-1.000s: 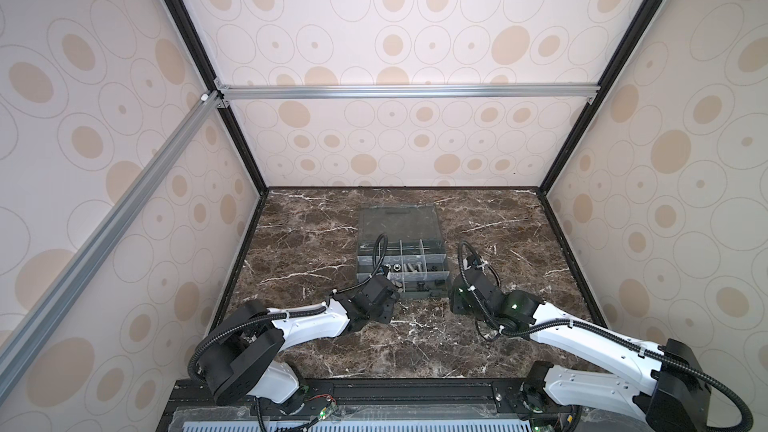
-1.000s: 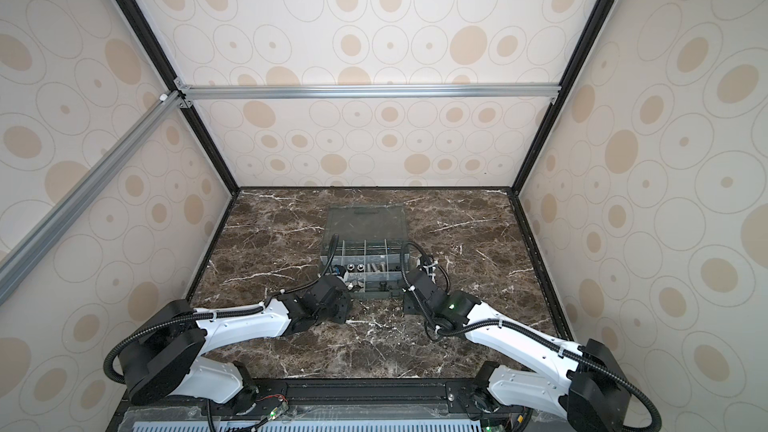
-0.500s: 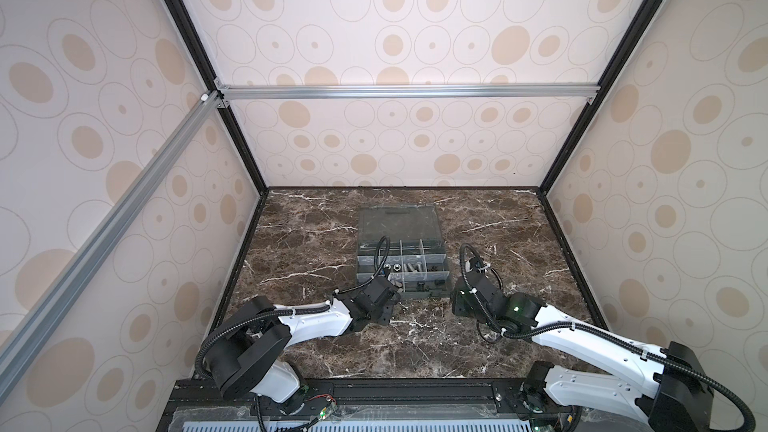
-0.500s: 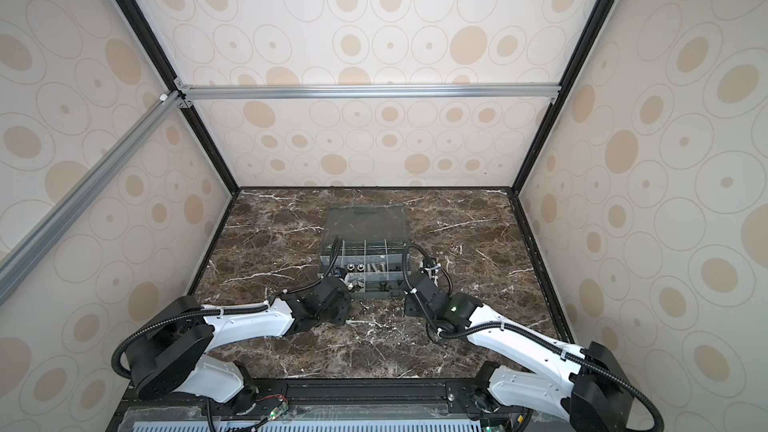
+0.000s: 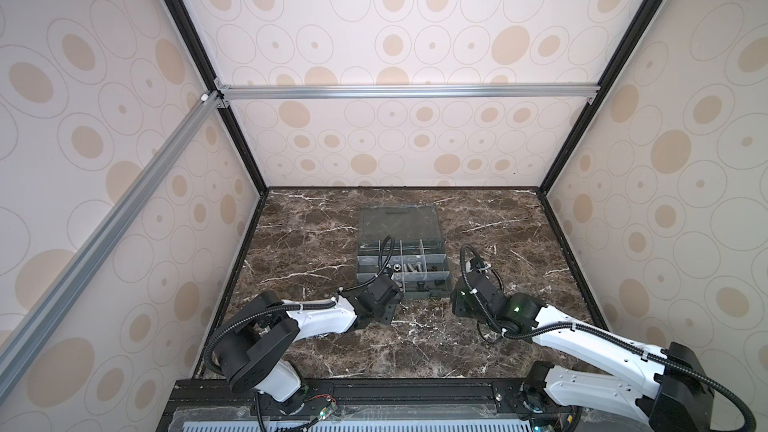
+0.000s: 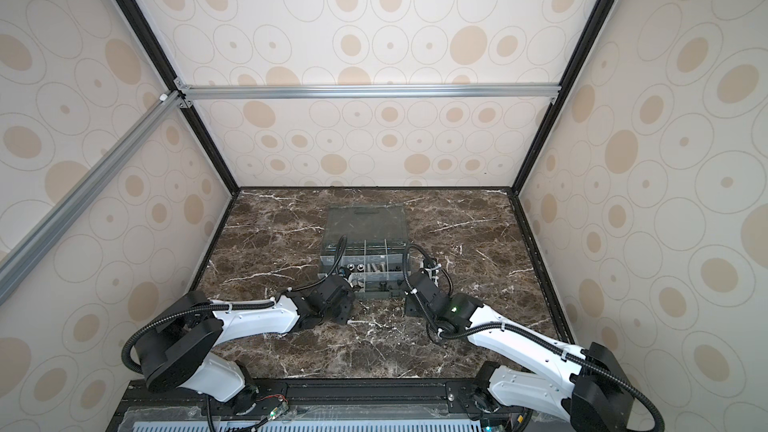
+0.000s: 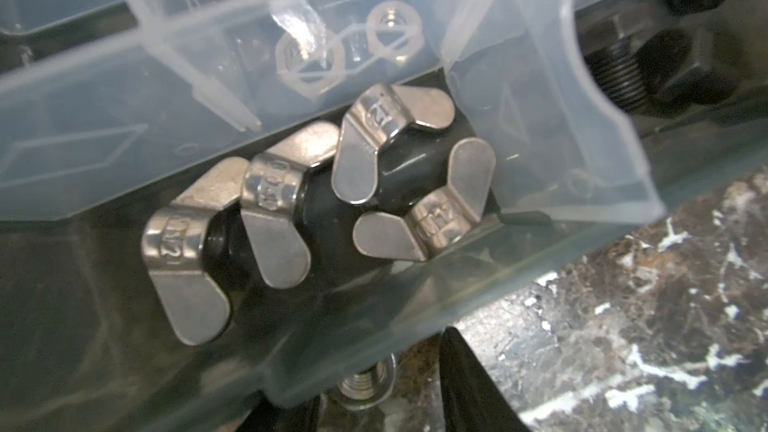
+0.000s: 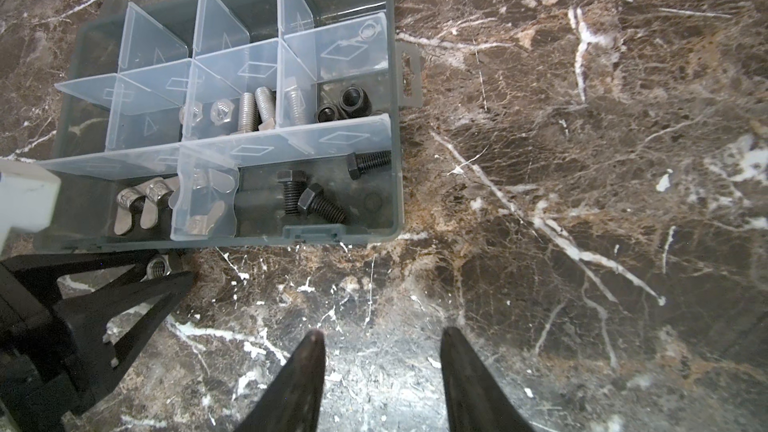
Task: Sort the screws and nuts into containers
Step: 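Lower the left gripper onto the last silver hex nut and close, then lift the hex nut with the left gripper into the nut compartment and open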
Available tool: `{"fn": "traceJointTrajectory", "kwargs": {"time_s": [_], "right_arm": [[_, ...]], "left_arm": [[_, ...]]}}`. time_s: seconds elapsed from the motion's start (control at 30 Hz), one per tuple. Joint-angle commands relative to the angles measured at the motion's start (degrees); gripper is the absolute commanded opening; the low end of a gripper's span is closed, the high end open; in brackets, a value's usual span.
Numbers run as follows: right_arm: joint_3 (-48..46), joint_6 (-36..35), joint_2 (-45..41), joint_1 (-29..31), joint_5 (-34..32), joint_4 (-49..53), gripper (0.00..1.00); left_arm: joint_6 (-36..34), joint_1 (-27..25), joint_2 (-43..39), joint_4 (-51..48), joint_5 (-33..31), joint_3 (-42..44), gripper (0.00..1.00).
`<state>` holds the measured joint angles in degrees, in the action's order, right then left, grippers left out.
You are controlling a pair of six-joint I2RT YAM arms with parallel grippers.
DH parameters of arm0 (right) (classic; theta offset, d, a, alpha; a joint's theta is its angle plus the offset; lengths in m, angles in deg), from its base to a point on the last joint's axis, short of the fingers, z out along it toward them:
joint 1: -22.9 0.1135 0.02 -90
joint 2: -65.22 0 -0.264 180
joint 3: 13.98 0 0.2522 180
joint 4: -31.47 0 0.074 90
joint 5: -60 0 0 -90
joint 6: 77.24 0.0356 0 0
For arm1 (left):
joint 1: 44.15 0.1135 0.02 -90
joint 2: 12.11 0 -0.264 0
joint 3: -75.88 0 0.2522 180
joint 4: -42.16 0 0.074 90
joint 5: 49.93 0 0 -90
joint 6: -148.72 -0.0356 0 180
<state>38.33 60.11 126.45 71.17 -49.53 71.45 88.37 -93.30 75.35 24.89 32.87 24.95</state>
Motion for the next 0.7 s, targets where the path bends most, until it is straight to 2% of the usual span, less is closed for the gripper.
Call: {"fn": "traceJointTrajectory", "kwargs": {"time_s": [0.0, 0.67], "right_arm": [[-0.8, 1.2, -0.7, -0.3, -1.0, 1.3, 0.49], [-1.2, 1.3, -1.1, -0.3, -0.9, 1.2, 0.49]], "left_arm": [[-1.5, -0.2, 0.9, -0.6, -1.0, -2.2, 0.44], [-1.4, -1.6, 0.1, -1.5, -0.4, 1.0, 0.23]]}}
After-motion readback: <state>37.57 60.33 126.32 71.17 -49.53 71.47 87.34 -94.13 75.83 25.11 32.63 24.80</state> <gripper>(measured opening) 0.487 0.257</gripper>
